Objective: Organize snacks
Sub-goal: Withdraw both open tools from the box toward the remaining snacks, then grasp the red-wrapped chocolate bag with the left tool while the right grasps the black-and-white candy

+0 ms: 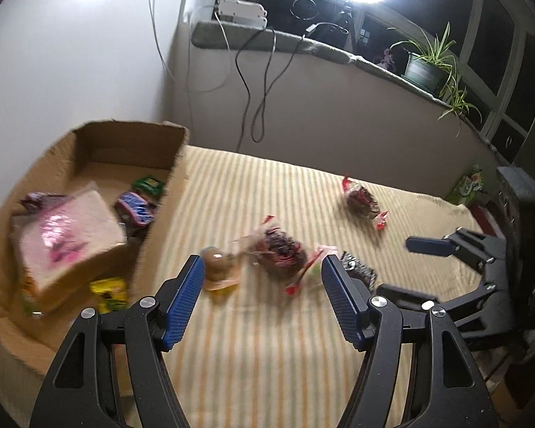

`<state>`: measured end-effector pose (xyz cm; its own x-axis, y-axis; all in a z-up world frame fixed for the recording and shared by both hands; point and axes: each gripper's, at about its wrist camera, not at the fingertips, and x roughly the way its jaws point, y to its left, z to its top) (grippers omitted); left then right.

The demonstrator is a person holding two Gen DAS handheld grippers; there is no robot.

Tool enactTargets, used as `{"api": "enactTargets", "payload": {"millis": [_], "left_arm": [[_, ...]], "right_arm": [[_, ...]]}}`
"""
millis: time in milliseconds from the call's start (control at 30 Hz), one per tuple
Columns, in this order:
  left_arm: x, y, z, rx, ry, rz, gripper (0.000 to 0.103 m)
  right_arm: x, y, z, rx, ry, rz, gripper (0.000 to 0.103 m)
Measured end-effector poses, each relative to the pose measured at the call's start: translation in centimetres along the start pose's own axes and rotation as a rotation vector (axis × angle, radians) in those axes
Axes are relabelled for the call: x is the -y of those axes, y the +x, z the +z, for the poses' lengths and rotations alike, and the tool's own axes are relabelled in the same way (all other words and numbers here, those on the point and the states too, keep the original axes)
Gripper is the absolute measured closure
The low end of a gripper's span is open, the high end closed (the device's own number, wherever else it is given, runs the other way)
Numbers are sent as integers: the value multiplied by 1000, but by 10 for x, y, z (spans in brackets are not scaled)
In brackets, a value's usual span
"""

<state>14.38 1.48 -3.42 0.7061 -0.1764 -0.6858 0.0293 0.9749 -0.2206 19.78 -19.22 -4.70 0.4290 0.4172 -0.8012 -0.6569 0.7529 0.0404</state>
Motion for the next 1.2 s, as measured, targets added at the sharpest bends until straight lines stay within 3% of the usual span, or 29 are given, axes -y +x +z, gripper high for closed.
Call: {"api": "enactTargets", "payload": {"millis": [300,467,633,800,900,1033,1200], "left_arm": [[17,37,4,-60,28,9,36],[14,50,6,-82,20,24,41],[12,60,5,-96,26,30,46],[15,64,3,-103,46,20,60],[18,65,4,-99,61,24,61],[18,66,5,-94,63,21,63],[20,66,6,-87,60,20,65]], "right_arm": [[3,24,5,-34,-20,26,34],[2,32,6,-46,-24,40,43],[4,38,7,-54,-19,45,45],[3,43,3,-76,-25,45,57],[3,43,3,-77,-25,41,61],[6,41,2,-81,-16,30,76],[8,39,1,-75,-5,26,77]]}}
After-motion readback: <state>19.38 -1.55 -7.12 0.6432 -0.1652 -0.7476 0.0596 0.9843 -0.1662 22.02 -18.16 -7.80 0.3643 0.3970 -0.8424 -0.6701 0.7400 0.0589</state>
